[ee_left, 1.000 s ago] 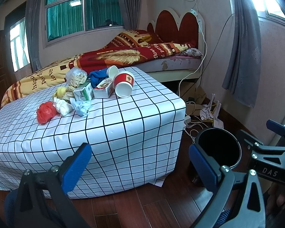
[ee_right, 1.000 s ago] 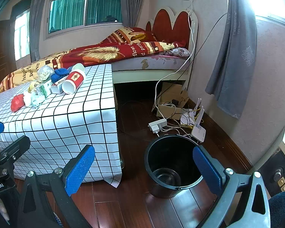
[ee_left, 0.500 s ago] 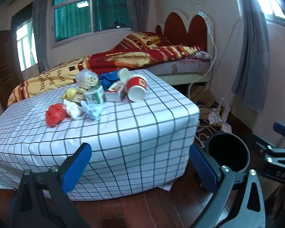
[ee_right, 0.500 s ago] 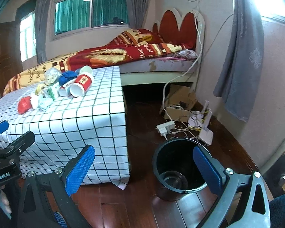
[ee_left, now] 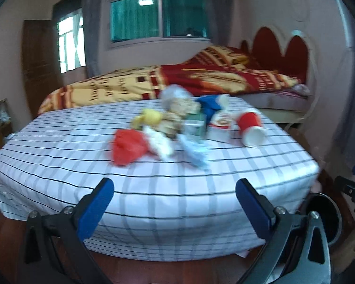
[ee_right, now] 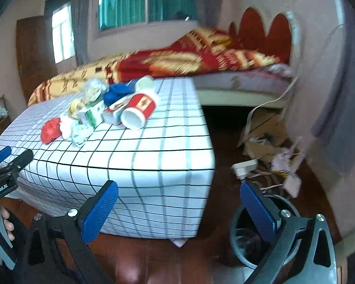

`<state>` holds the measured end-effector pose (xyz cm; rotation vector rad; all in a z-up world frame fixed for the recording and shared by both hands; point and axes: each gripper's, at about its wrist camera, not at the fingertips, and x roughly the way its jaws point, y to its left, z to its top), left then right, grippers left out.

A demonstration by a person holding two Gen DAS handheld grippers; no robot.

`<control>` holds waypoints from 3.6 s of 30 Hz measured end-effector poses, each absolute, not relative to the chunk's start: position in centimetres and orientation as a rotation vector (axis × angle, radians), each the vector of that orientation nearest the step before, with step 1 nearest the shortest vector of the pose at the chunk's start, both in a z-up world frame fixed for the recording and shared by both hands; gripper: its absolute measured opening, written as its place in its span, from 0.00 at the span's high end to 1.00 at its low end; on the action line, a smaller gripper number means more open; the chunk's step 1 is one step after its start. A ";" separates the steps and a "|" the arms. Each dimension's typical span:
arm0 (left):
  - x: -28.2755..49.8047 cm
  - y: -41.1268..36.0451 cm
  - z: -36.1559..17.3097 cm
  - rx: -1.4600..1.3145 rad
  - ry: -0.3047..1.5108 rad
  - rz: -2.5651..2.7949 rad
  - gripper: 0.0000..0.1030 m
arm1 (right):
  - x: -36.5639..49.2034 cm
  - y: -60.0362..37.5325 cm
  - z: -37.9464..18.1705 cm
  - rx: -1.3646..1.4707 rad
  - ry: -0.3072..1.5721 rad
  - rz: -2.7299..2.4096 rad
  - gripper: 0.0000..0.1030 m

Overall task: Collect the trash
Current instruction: 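Grasp the red plastic bag with the left tool while the right tool grasps the red paper cup, then carry the red bag and red cup to the black bin and release both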

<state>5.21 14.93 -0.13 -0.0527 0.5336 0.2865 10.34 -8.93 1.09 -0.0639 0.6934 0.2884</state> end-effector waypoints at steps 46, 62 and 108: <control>14.2 27.7 -2.2 -0.255 0.595 0.256 0.79 | 28.7 3.4 -0.3 -0.098 0.747 0.410 0.41; 11.6 16.9 2.7 -0.089 0.536 0.043 0.79 | 17.7 -7.9 3.9 -0.102 0.600 0.386 0.42; 15.7 -18.4 -12.7 0.224 0.976 -0.656 0.12 | 13.0 -36.2 -15.5 -0.122 0.982 0.072 0.02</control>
